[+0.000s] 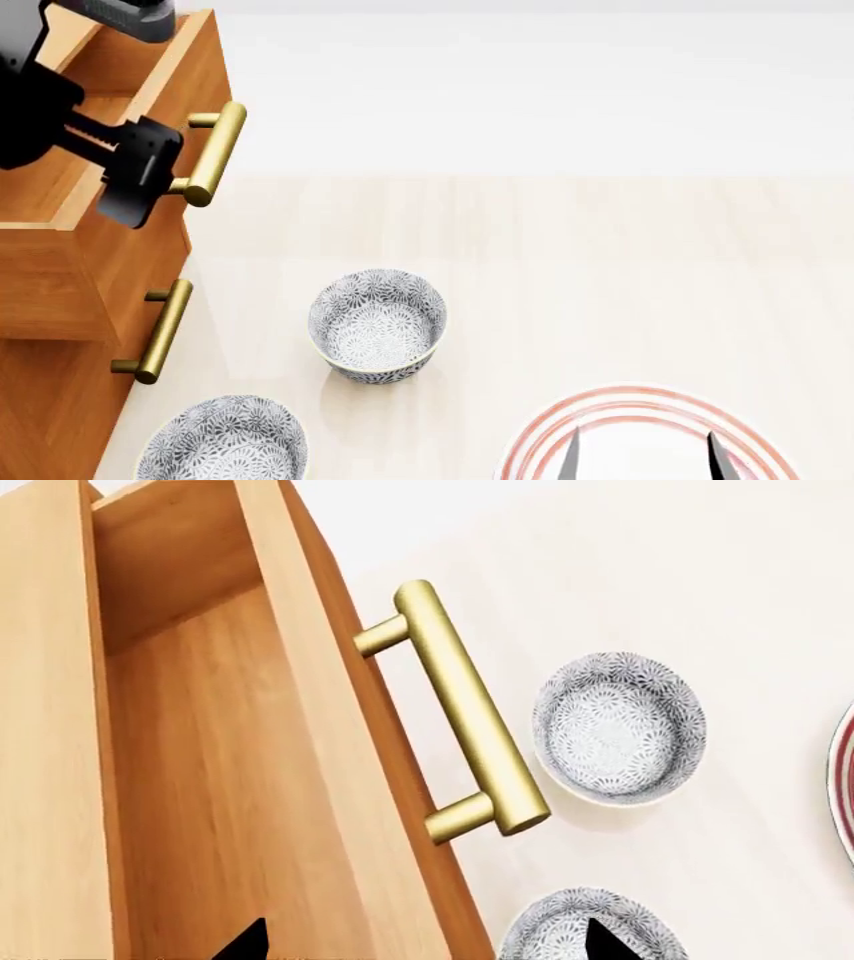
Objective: Open the top drawer of the cabinet.
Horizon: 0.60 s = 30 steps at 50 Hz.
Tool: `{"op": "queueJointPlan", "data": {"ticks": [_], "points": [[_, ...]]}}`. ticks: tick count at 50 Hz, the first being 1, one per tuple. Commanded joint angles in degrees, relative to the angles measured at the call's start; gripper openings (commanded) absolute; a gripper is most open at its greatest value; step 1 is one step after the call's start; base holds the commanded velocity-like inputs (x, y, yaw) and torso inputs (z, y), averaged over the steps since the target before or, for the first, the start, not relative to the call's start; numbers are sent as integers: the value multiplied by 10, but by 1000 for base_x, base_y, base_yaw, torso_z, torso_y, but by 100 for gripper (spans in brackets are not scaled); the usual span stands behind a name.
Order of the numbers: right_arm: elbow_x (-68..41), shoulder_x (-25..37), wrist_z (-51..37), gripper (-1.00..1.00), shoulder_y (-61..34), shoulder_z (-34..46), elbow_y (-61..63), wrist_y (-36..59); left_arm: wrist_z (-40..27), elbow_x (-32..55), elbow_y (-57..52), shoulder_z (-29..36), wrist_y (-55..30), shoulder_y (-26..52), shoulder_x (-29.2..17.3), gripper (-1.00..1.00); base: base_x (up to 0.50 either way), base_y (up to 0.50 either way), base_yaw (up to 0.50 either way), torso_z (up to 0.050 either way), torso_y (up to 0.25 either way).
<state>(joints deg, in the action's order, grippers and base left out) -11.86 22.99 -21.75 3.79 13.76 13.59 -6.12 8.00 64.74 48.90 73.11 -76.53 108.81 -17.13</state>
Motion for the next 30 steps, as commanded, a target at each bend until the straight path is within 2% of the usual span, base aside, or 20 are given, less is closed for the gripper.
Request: {"op": "queueJointPlan", "data": {"ticks": [1,30], "points": [[1,1,0,100,0,3,-2,-1,5,-5,12,7,7,-8,1,100,0,0,0,0,0],[0,3,0,100,-1,7,-8,-6,31,-19,40,25,28,-32,11,100,0,0,0,0,0]]}}
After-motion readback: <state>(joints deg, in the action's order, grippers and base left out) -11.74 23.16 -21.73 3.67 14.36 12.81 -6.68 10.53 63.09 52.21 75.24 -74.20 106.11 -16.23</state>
